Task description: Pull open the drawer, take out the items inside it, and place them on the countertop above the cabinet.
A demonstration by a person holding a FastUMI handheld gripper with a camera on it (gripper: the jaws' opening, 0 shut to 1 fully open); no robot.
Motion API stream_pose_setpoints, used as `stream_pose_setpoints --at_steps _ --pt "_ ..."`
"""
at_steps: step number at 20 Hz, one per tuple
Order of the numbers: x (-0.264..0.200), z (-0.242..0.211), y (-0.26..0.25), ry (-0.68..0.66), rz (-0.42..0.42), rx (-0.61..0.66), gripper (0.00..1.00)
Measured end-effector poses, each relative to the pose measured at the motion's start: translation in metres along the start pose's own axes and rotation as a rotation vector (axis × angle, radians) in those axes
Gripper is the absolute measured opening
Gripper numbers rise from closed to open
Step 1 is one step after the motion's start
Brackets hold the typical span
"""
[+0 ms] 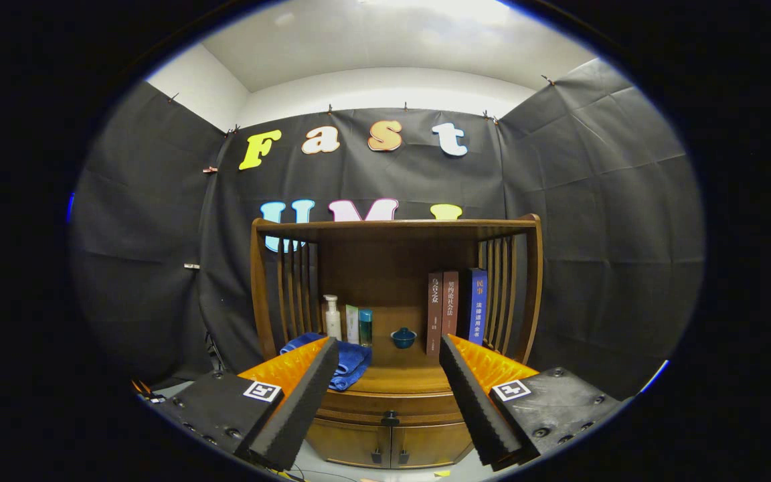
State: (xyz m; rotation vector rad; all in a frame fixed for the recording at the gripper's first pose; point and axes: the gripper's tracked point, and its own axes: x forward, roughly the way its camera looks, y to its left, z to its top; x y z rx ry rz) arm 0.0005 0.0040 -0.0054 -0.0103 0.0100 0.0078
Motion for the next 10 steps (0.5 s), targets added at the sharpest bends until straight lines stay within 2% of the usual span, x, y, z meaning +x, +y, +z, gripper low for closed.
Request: stream_pose_setpoints --at_steps 6,10 --pt "0.010 -0.023 0.004 0.036 0.011 0.004 0.99" --pt "0.025 -0.059 0.008 0.082 0.011 -0.005 0.99"
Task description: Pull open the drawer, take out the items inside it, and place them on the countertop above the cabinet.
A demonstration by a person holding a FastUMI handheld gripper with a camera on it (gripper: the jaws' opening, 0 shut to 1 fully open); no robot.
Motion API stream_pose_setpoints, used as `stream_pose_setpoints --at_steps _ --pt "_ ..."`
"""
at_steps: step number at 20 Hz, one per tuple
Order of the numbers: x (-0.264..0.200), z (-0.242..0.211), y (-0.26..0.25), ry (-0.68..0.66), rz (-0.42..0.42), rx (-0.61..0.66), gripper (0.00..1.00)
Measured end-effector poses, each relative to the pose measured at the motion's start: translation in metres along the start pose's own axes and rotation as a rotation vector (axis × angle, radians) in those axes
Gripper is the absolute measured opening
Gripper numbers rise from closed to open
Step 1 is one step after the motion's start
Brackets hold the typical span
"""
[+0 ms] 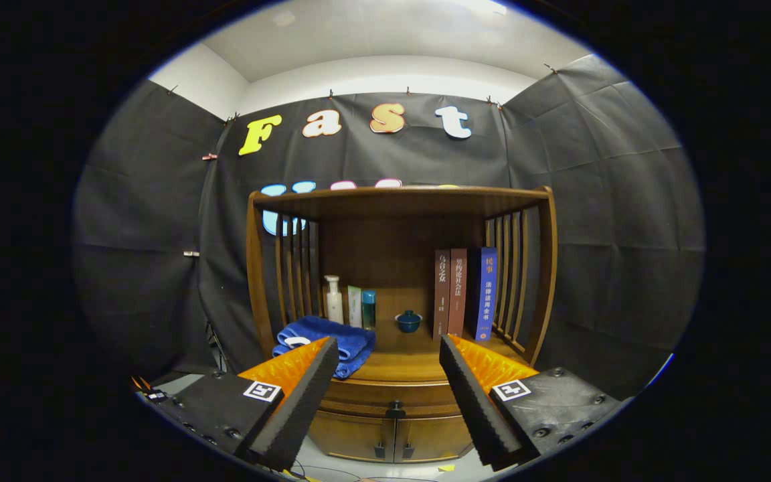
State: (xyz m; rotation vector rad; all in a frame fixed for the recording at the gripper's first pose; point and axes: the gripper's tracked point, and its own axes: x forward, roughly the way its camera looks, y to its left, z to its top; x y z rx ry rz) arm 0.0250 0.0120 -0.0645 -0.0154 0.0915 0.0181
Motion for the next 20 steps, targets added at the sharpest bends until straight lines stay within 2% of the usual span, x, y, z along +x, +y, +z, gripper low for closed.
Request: stream_pose_setpoints --at_steps 7,15,20 --pt "0.051 -0.090 -0.004 0.137 -0.008 -0.013 0.99" --pt "0.107 -0.207 -0.019 0.322 -0.031 0.058 0.99" --pt "0.131 -0.256 -0.022 0.383 -0.052 0.051 0.99"
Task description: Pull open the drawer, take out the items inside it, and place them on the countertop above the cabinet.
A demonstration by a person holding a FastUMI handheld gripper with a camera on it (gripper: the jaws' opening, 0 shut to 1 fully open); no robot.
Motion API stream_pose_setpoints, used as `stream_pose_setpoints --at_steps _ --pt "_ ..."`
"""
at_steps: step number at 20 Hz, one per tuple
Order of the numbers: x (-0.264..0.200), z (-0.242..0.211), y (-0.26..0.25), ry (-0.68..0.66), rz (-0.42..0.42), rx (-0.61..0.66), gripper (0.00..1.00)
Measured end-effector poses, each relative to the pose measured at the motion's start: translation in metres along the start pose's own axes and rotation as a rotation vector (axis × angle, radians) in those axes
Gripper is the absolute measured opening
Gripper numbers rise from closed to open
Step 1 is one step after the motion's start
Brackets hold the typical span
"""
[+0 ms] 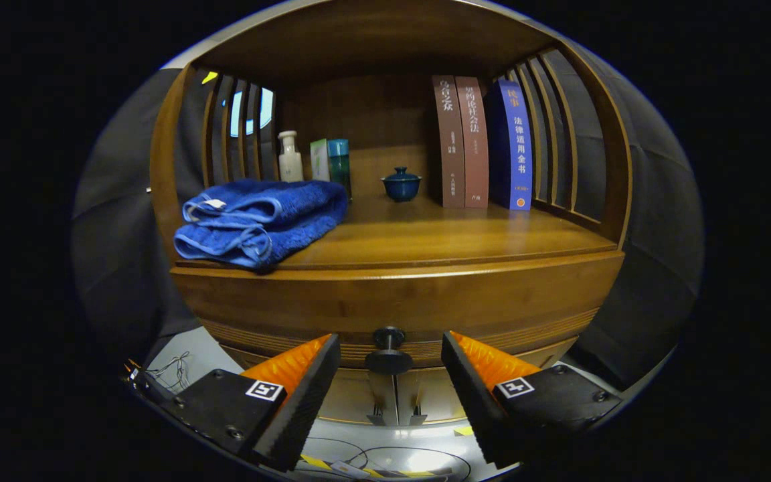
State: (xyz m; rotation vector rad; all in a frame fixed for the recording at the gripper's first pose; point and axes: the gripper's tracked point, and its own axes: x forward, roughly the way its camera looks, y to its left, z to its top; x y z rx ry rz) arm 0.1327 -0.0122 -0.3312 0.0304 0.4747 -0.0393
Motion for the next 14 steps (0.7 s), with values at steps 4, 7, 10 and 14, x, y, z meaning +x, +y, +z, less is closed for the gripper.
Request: stream_pose_setpoints --at_steps 4,7,10,14 --pt "0.017 -0.012 -0.001 0.027 -0.008 0.004 0.91" --pt "0.023 -0.020 0.002 0.053 0.001 -0.001 0.68" --pt "0.020 -0.016 0.001 0.042 0.011 0.022 0.49" --pt "0.019 -0.018 -0.001 0.053 0.003 -0.015 0.30"
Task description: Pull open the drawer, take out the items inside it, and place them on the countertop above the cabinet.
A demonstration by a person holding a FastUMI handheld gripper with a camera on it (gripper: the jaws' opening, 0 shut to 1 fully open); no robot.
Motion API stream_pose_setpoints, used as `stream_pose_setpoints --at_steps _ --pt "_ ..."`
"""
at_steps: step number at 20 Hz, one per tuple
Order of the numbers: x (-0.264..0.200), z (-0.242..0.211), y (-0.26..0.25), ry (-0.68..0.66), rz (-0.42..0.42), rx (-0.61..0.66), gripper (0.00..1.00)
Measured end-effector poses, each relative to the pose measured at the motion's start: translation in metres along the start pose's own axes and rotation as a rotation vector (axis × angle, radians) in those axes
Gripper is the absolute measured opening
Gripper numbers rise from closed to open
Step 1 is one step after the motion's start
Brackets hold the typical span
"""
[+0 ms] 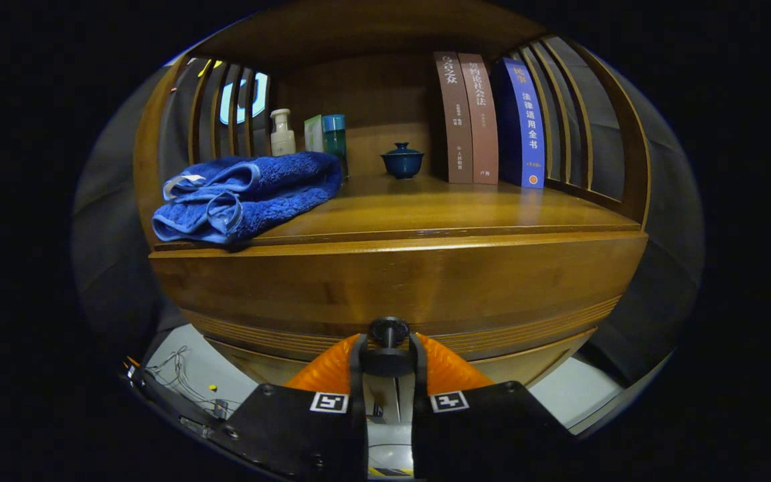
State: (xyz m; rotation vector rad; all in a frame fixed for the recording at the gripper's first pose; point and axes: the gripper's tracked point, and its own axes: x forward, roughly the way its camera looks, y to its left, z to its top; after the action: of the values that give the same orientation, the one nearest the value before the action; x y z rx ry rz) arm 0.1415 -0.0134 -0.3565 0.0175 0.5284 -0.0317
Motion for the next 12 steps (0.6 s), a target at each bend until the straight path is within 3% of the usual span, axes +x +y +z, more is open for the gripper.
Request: stream_pose_setpoints --at_steps 6,12 --pt "0.000 -0.002 0.001 0.012 0.001 -0.004 0.30" --pt "-0.029 -0.015 0.002 0.033 0.004 -0.013 0.30"
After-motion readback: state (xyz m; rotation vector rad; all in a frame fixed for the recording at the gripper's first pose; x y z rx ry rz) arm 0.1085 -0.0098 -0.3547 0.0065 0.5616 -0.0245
